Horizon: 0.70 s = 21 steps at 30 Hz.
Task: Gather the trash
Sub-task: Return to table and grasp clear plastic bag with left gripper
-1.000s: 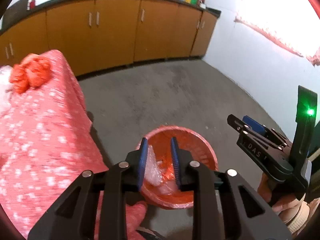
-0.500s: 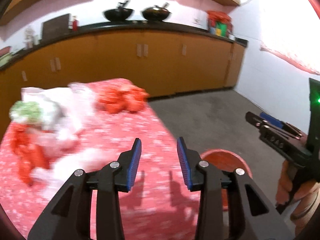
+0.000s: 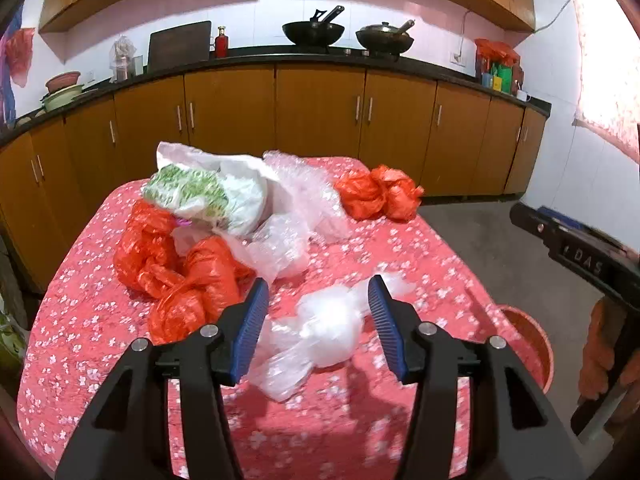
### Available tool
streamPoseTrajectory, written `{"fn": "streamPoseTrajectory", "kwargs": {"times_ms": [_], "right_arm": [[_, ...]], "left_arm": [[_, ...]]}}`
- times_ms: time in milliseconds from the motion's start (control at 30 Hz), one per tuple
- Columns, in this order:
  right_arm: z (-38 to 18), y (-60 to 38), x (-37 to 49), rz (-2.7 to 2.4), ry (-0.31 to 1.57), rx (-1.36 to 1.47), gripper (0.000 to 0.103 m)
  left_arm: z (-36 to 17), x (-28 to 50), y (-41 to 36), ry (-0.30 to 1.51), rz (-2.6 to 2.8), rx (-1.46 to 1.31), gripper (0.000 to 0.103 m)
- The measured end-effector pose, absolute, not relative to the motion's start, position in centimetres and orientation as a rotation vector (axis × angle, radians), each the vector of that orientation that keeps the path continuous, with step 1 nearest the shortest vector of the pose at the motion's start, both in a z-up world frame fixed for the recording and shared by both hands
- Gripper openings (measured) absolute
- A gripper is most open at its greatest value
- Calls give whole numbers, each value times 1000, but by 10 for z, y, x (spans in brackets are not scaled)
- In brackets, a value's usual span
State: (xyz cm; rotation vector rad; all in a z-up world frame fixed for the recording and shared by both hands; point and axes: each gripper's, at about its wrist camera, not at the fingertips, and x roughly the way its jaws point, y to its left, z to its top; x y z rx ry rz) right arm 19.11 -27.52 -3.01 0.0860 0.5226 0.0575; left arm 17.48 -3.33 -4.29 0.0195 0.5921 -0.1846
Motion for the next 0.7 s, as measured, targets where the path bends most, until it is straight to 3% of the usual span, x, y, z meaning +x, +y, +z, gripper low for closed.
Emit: {"fn": "streamPoseTrajectory", "kwargs": {"times_ms": [500, 700], "right_arm": [[-36, -260, 194, 67, 543, 58, 50], [-36, -260, 195, 69, 544, 60, 50]], "left_arm": [[-77, 206, -34, 728, -234, -10, 52], [-85, 214, -38, 765, -251, -17, 42]]}}
